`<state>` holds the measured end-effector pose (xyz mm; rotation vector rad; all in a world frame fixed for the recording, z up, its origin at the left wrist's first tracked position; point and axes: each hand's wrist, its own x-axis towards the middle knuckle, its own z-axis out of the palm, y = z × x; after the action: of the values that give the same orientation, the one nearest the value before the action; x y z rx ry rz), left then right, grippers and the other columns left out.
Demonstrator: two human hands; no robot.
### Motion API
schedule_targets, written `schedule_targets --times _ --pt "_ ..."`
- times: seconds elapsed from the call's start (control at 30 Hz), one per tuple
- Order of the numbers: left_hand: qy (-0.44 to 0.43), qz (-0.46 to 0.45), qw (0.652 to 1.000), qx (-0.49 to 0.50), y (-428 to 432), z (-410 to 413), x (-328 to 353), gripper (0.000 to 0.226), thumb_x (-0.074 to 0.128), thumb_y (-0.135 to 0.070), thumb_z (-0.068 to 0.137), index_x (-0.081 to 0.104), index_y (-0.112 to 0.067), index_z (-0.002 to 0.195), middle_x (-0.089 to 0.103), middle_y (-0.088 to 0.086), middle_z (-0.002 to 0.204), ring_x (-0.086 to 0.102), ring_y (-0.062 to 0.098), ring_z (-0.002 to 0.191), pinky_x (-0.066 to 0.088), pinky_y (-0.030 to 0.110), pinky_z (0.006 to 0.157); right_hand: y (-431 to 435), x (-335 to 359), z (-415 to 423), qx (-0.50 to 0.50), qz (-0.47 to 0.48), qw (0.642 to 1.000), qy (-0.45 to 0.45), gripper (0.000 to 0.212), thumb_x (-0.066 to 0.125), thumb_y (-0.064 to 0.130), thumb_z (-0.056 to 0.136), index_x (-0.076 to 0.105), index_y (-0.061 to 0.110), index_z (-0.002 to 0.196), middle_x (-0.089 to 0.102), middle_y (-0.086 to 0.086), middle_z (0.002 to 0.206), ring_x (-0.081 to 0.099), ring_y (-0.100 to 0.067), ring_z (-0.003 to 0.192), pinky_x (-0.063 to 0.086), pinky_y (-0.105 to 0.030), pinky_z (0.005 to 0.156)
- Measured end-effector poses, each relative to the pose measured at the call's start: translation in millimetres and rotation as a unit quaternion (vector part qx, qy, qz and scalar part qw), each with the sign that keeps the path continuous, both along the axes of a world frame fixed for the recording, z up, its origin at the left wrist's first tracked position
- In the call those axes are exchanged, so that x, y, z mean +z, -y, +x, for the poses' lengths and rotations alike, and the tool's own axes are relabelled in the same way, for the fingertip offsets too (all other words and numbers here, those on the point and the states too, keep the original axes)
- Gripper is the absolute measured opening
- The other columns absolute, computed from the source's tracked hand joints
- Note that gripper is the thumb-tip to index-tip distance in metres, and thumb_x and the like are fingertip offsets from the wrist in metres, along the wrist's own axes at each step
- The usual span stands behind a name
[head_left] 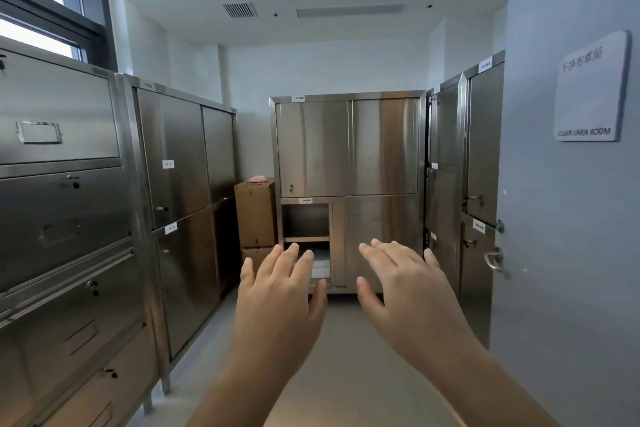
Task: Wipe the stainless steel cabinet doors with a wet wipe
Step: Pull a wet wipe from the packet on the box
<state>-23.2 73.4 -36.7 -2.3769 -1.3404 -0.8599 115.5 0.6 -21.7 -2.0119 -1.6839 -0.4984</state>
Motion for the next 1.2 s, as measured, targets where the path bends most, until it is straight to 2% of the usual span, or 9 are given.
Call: schedule_targets --times 0.7,1.0,1.1,1.2 --pt "0.022 -0.005 1.000 0.011 -214 158 -4 0.051 0.028 -0.046 0.096 0.027 -0.031 0.145 0.022 -0.011 0.153 0.012 0.009 0.142 0.002 0.037 0.115 -231 -7 157 0.044 -0.008 0.999 0.006 0.050 0.027 0.043 0.097 0.019 0.034 0.146 0.019 0.014 0.153 0.013 -0.007 0.141 0.006 -0.037 0.115" --pt "0.031 -0.034 0.999 0.020 -325 168 -35 0.052 0.027 -0.048 0.096 0.024 -0.033 0.145 0.021 -0.013 0.153 0.011 0.008 0.142 -0.002 0.034 0.113 -349 -42 168 0.077 -0.048 0.996 0.019 0.051 0.026 0.045 0.097 0.014 0.035 0.146 0.016 0.015 0.154 0.011 -0.006 0.141 0.005 -0.037 0.115" --pt "0.037 -0.041 0.998 0.023 -374 160 -44 0.052 0.027 -0.048 0.095 0.025 -0.032 0.145 0.022 -0.013 0.152 0.012 0.008 0.141 0.002 0.037 0.115 -399 -52 162 0.092 -0.047 0.994 0.019 0.051 0.029 0.043 0.097 0.019 0.032 0.146 0.019 0.012 0.153 0.013 -0.008 0.141 0.007 -0.038 0.115" --pt "0.037 -0.043 0.998 0.029 -432 146 -51 0.053 0.026 -0.047 0.095 0.024 -0.032 0.145 0.021 -0.013 0.152 0.012 0.008 0.141 0.003 0.037 0.115 -457 -57 148 0.107 -0.032 0.994 0.011 0.051 0.039 0.037 0.096 0.031 0.024 0.145 0.030 0.003 0.151 0.023 -0.015 0.140 0.012 -0.043 0.114"
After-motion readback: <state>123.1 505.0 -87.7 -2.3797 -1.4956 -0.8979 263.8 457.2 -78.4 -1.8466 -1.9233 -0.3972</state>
